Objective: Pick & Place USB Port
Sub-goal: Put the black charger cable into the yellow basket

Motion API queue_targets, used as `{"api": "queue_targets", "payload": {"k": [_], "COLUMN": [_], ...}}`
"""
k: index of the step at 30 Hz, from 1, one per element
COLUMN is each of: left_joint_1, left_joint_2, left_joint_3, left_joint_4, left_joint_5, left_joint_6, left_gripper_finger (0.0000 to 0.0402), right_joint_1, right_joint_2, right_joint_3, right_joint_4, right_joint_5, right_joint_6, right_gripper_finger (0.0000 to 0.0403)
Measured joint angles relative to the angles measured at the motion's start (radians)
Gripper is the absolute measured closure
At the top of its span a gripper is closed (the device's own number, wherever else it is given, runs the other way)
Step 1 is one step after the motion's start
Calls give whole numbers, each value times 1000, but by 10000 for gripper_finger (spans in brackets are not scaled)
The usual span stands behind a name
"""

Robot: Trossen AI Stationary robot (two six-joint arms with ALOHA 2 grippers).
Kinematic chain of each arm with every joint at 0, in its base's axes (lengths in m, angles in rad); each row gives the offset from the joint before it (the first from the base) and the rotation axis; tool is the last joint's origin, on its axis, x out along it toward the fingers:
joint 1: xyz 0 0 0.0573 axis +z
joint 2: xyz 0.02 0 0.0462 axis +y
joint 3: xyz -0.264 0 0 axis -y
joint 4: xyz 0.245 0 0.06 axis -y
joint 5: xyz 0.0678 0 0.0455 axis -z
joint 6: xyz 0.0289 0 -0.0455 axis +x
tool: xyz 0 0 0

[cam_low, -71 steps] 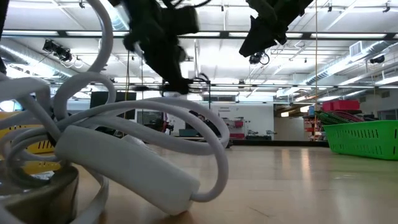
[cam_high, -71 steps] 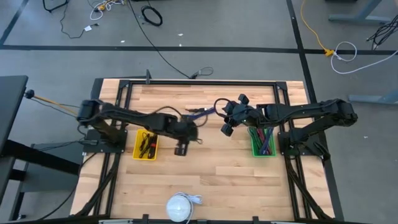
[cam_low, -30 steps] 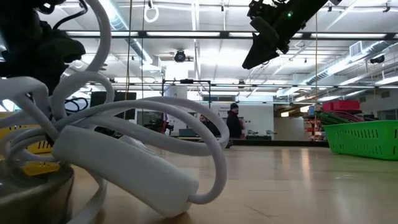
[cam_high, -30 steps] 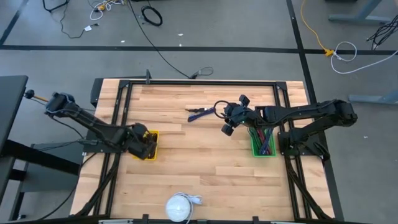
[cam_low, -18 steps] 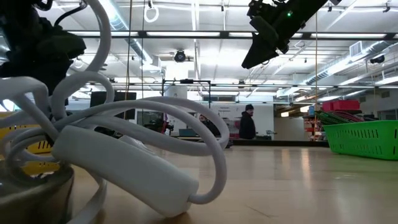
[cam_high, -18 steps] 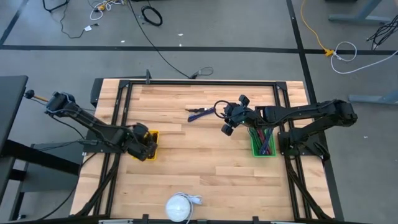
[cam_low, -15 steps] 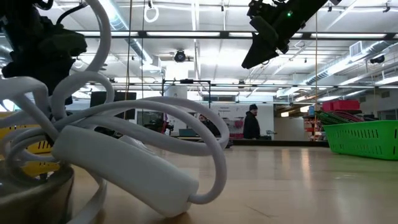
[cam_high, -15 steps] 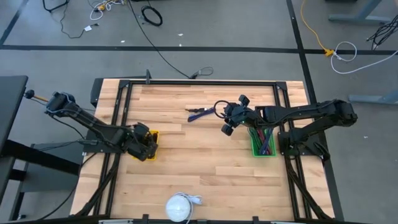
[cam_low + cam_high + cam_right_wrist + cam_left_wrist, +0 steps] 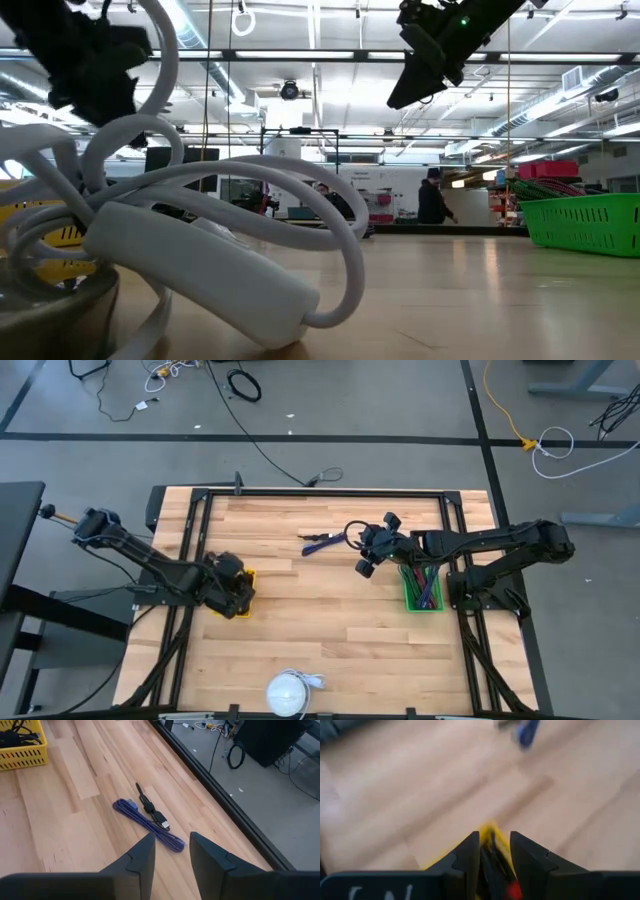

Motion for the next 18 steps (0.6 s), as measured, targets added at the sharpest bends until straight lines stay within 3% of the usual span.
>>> {"api": "queue_targets", "payload": {"k": [4, 9, 14, 18], "left_joint_1": [55, 224, 448, 609], "left_joint_2": [0, 0, 0, 0], "left_joint_3": [32, 46, 46, 46], "left_joint_4": [-1, 54, 281, 491], "left_joint_5": [-120, -116, 41, 246], "left_joint_6": [208, 536, 921, 1198], "left_gripper_finger": [292, 302, 303, 303], "right_joint_1": [0, 0, 0, 0], "right_joint_2": [0, 0, 0, 0], "right_joint_3": [0, 0, 0, 0], "right_joint_4": [7, 30, 59, 61], "right_joint_5": [0, -3, -4, -47], "right_joint_6": [5, 22, 22, 23], "right_gripper_finger": [280, 280, 280, 280]}}
